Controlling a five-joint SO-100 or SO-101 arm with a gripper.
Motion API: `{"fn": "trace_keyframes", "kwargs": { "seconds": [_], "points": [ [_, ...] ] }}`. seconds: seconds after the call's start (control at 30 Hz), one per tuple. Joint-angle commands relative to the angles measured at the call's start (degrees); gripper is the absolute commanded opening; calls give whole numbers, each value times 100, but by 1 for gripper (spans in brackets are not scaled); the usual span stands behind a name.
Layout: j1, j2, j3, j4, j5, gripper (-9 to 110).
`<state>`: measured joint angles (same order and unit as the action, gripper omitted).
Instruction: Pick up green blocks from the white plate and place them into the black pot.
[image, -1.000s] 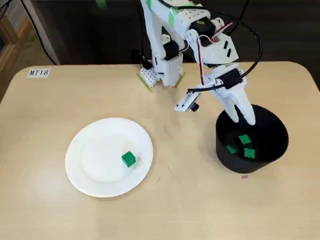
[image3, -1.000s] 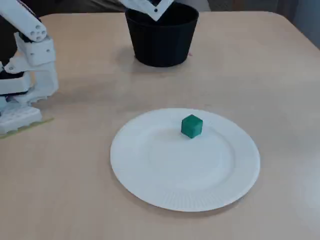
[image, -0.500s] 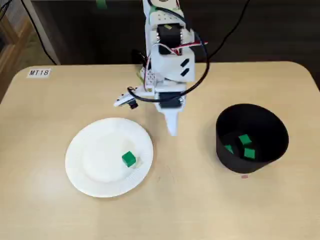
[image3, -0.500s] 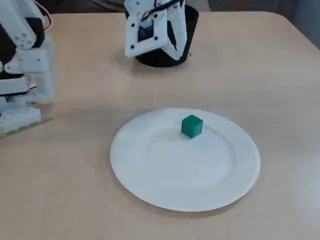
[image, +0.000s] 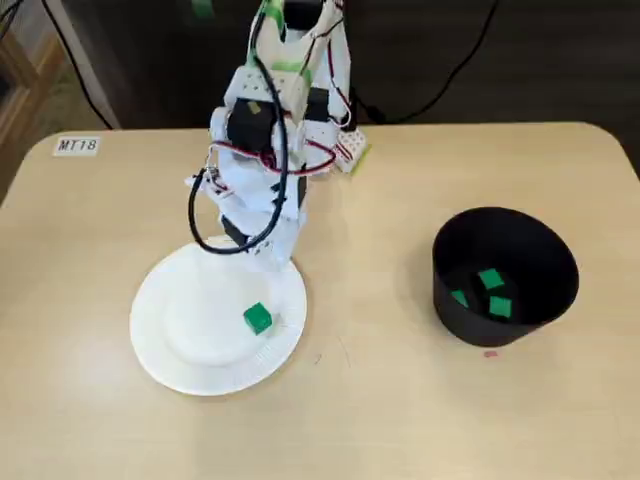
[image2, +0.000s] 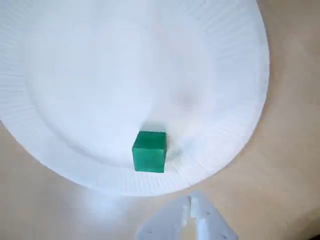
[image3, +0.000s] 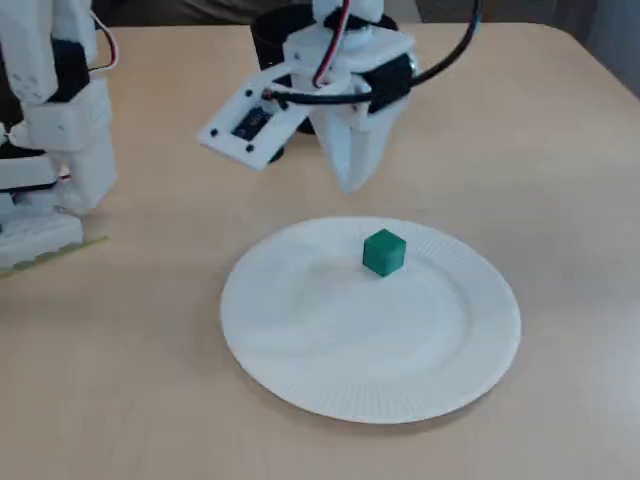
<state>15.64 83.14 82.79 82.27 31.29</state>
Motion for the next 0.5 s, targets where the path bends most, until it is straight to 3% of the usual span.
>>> {"fn": "trace_keyframes", "kwargs": {
  "seconds": [0.0,0.2,0.47],
  "points": [
    [97,-439,-1063,677,-352,7],
    [18,-325,-1547,1327,-791,24],
    [-26,167,-422,1327,-896,27]
  ]
}}
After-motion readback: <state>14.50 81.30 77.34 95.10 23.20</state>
